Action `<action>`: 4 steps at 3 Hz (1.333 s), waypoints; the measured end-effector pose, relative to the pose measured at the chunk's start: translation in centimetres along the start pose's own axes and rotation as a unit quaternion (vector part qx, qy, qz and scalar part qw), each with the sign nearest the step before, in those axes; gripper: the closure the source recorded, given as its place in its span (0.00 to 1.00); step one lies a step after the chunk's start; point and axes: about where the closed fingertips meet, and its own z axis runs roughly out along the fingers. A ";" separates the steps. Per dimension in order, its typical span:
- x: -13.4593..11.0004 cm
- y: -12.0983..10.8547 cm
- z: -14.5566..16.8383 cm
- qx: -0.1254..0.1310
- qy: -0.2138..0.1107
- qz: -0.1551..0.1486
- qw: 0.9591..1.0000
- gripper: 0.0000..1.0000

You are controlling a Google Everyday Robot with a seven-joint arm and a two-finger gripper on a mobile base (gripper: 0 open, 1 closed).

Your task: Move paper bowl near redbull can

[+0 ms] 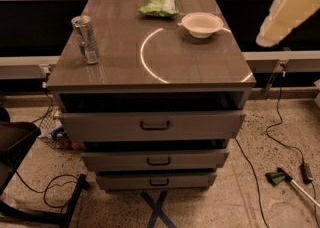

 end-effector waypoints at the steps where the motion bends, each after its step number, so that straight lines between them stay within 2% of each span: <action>1: 0.2 -4.6 3.9 0.050 0.020 0.007 0.999 0.00; 2: 0.2 -7.7 8.6 0.060 0.059 0.009 0.996 0.00; 3: 0.2 -7.6 8.2 0.062 0.057 0.009 0.996 0.00; 4: 1.1 -7.2 10.3 0.057 0.035 0.035 0.997 0.00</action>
Offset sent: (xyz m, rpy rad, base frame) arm 0.1592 -0.0302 -0.0229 -0.1304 -0.0393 -0.1958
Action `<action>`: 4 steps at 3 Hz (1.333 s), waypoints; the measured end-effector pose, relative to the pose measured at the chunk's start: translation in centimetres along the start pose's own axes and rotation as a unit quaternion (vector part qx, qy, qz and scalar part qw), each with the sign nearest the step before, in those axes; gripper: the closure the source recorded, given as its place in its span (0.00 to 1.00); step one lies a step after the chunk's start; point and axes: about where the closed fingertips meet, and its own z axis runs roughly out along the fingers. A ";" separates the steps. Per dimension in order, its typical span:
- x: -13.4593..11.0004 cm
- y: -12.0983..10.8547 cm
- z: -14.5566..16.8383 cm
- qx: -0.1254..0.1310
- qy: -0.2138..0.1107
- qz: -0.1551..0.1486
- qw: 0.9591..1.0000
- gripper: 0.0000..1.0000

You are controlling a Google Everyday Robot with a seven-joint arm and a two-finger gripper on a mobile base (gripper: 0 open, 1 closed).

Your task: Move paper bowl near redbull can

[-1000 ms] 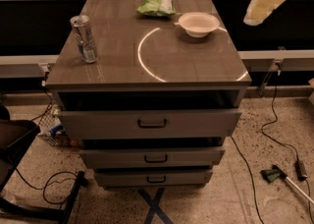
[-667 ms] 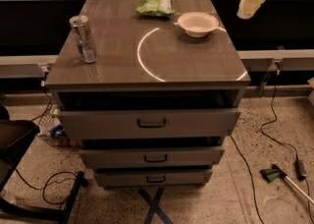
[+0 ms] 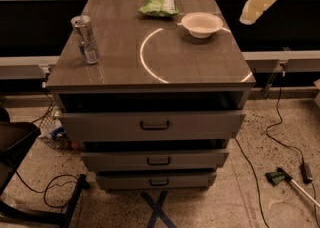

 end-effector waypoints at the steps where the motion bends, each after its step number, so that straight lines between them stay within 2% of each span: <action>1: 1.4 -1.0 4.4 0.014 -0.021 0.017 1.000 0.00; 2: 2.0 -2.0 8.9 0.014 -0.022 0.002 1.000 0.00; 3: 2.5 -2.4 13.4 -0.004 -0.008 -0.026 1.000 0.00; 4: 3.1 -1.9 17.3 -0.025 0.000 -0.039 0.999 0.00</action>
Offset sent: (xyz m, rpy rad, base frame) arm 0.1325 -0.0448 -0.0703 -0.0284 -0.0159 0.0562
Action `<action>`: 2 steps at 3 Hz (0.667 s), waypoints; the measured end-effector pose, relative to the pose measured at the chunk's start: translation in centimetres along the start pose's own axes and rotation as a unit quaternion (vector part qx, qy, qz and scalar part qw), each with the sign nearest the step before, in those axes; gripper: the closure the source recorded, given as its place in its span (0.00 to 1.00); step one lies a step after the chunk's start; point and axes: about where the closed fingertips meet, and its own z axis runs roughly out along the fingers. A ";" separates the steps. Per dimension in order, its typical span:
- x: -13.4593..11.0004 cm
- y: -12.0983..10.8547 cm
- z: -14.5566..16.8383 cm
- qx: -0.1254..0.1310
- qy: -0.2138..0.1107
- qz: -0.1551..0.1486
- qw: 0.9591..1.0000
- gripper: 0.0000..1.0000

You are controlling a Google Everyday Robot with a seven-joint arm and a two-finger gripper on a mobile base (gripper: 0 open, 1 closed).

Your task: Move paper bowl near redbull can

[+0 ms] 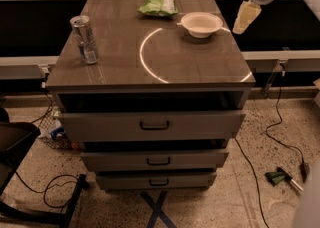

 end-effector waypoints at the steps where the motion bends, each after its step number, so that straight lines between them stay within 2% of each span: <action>1: -0.2 1.7 4.3 -0.027 -0.014 0.009 1.000 0.00; 2: -0.8 2.5 6.2 -0.037 -0.031 0.020 0.999 0.00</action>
Offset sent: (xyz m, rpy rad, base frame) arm 0.0474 0.0184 -0.0707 0.1384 0.0519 0.0523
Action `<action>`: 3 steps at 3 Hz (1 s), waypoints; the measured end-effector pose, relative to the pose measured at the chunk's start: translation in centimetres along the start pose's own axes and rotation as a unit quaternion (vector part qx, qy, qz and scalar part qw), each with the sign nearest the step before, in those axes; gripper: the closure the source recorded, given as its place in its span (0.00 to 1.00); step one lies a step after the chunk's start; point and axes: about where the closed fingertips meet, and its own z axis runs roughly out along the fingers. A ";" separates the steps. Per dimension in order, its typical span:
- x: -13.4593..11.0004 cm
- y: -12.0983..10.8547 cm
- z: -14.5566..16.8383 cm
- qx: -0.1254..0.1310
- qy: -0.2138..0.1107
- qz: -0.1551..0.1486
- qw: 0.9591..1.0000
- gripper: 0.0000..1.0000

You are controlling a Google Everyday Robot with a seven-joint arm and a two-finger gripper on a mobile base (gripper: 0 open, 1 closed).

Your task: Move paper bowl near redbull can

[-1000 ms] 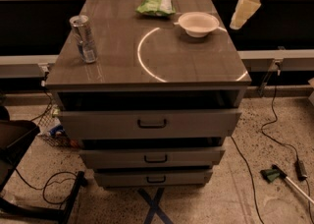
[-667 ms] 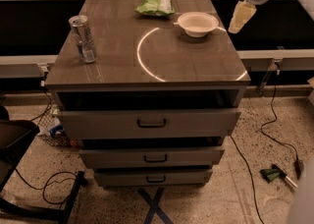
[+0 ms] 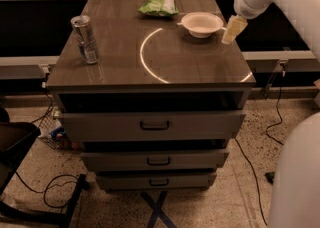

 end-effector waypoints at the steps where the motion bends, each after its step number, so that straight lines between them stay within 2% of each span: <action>1: -1.3 0.7 1.9 -0.008 -0.030 0.009 0.999 0.00; 3: -3.2 1.3 4.4 -0.018 -0.069 0.028 0.997 0.03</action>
Offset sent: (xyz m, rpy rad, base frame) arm 0.0319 0.0366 -0.0251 0.1600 -0.0229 0.0732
